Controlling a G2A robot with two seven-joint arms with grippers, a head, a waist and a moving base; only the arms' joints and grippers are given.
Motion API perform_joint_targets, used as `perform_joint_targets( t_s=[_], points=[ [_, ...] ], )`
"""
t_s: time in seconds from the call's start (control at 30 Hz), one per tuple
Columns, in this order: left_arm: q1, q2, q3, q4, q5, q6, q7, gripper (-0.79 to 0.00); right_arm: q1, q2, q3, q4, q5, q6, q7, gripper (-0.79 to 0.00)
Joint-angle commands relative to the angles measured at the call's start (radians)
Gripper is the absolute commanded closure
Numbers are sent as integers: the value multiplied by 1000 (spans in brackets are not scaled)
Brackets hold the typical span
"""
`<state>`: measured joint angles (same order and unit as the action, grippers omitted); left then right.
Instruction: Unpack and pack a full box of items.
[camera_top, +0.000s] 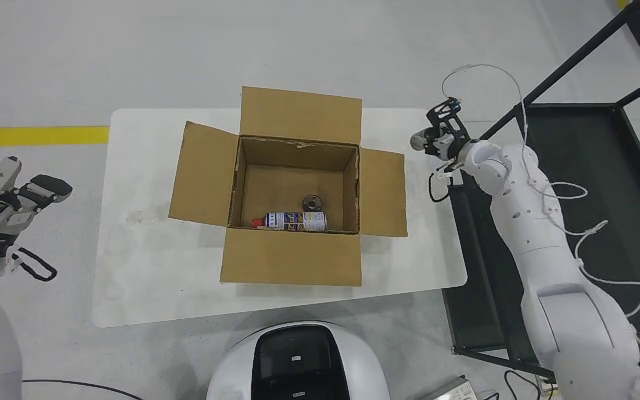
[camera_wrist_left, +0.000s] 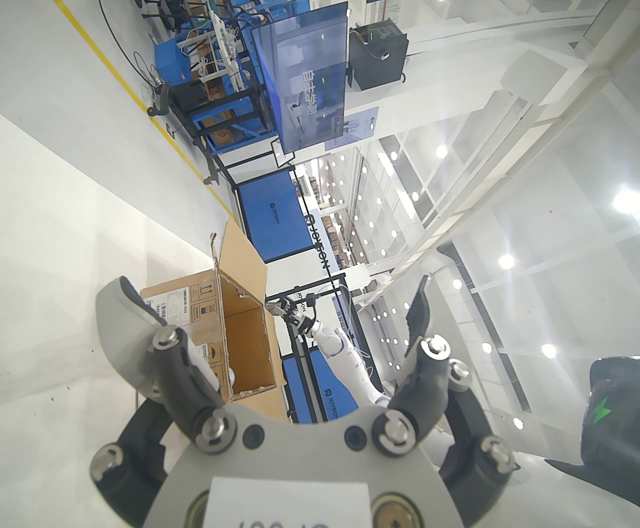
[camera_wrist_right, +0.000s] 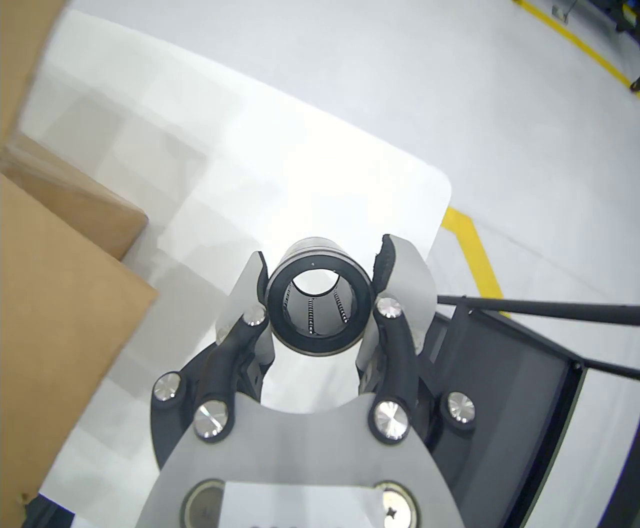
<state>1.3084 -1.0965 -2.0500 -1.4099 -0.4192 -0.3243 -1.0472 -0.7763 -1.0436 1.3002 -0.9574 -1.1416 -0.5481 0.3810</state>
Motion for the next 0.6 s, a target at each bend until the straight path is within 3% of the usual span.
perform_joint_targets(
  t_s=[0.0,0.1,0.27,0.57],
  points=[
    [0,0,0,0,0,0,0,-785,-48,8,23,-145,11,8,34,0],
    [0,0,0,0,0,0,0,-785,-108,11,29,-329,52,0,87,0],
    [0,0,0,0,0,0,0,-785,-127,-2,-47,-485,116,-10,155,0],
    [0,0,0,0,0,0,0,-785,-54,-55,-276,-467,227,-27,225,0]
  ],
)
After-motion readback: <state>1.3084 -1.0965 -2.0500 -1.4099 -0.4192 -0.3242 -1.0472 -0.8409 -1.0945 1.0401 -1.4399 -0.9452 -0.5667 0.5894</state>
